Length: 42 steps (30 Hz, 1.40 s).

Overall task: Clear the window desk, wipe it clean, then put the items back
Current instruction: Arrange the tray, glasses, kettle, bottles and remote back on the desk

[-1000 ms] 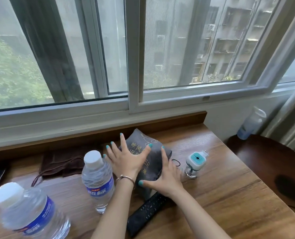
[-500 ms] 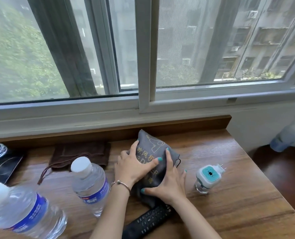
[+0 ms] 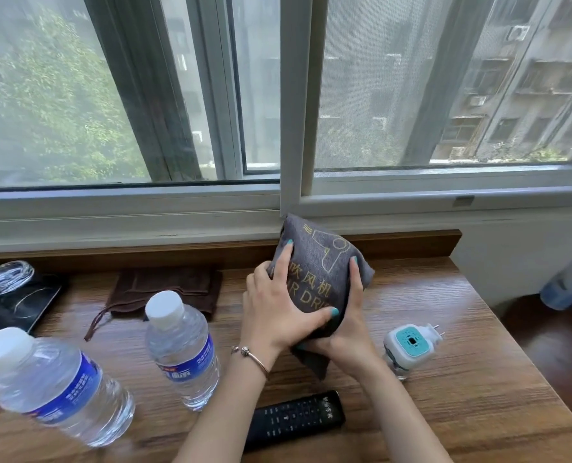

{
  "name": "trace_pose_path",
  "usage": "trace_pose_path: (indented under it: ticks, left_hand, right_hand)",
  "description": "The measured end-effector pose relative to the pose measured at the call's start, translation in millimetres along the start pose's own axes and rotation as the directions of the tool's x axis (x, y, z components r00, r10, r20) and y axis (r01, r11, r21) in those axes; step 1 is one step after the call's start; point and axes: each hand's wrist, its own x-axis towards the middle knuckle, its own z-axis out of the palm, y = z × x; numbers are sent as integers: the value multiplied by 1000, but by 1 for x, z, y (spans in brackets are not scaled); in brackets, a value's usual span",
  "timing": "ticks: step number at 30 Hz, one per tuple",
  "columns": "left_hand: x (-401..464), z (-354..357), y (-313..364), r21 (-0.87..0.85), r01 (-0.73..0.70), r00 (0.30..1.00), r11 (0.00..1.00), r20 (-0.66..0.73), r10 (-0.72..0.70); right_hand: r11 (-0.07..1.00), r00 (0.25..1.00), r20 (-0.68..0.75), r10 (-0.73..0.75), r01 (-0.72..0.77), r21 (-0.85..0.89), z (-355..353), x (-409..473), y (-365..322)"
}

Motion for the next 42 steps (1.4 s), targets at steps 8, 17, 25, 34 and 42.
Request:
trace_pose_path:
  ticks: [8, 17, 25, 34, 42]
  left_hand:
    - [-15, -52, 43, -47, -93, 991, 995, -105, 87]
    - [-33, -140, 85, -160, -183, 952, 970, -275, 134]
    - [-80, -228, 53, -174, -151, 899, 973, -433, 62]
    - [-164, -310, -12, -74, 31, 839, 997, -540, -67]
    - [-221, -364, -92, -306, 24, 826, 952, -530, -192]
  right_hand:
    - [980, 979, 53, -196, 198, -20, -27, 2, -66]
    - [921, 896, 232, -380, 390, 2, -49, 12, -170]
    - [850, 747, 436, -502, 519, 89, 9, 1, -244]
    - [806, 606, 553, -571, 539, 242, 128, -39, -277]
    - [817, 573, 594, -565, 488, 307, 230, -78, -279]
